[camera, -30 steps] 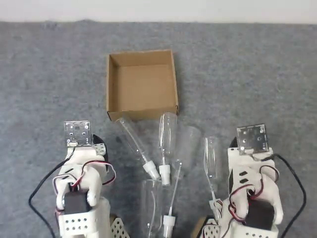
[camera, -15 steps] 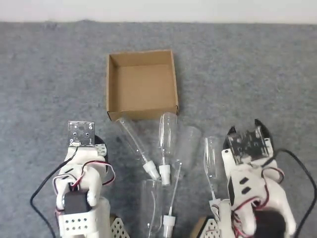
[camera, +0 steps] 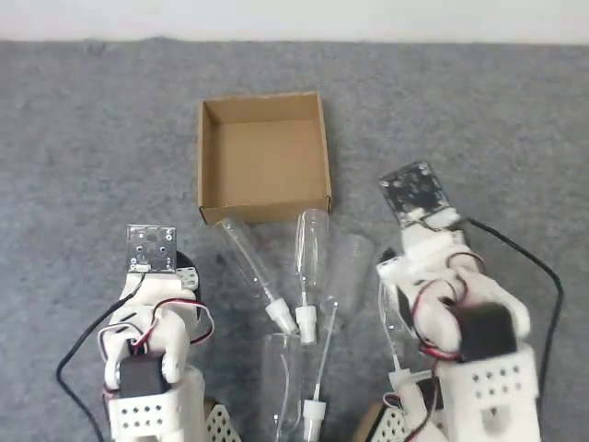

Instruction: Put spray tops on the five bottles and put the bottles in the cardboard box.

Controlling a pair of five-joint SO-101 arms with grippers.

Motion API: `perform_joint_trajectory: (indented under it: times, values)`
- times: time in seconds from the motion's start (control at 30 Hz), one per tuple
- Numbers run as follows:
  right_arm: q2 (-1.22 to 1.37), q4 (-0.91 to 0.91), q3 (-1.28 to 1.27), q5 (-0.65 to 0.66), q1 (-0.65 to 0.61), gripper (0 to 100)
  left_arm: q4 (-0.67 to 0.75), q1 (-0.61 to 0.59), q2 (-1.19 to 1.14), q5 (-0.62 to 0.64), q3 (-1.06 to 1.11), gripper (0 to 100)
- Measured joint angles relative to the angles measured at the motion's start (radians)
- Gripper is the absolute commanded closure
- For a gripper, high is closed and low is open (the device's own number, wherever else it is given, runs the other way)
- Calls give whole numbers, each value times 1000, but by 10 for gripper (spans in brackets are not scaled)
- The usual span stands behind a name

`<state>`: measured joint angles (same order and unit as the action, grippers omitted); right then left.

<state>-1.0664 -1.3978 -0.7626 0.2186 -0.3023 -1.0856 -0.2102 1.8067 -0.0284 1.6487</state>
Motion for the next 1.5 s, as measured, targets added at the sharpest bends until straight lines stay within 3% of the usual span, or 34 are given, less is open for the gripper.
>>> perform_joint_trajectory:
  times: [0.47,0.77,1.17,1.5]
  values:
    - [308,6,0,-143,-64,705,0,0,0,0,0,984]
    - [463,226,-107,-146,-63,706,0,0,0,0,0,984]
    - [646,350,-112,-146,-23,707,0,0,0,0,0,984]
    - [766,365,-75,-147,17,895,0,0,0,0,0,984]
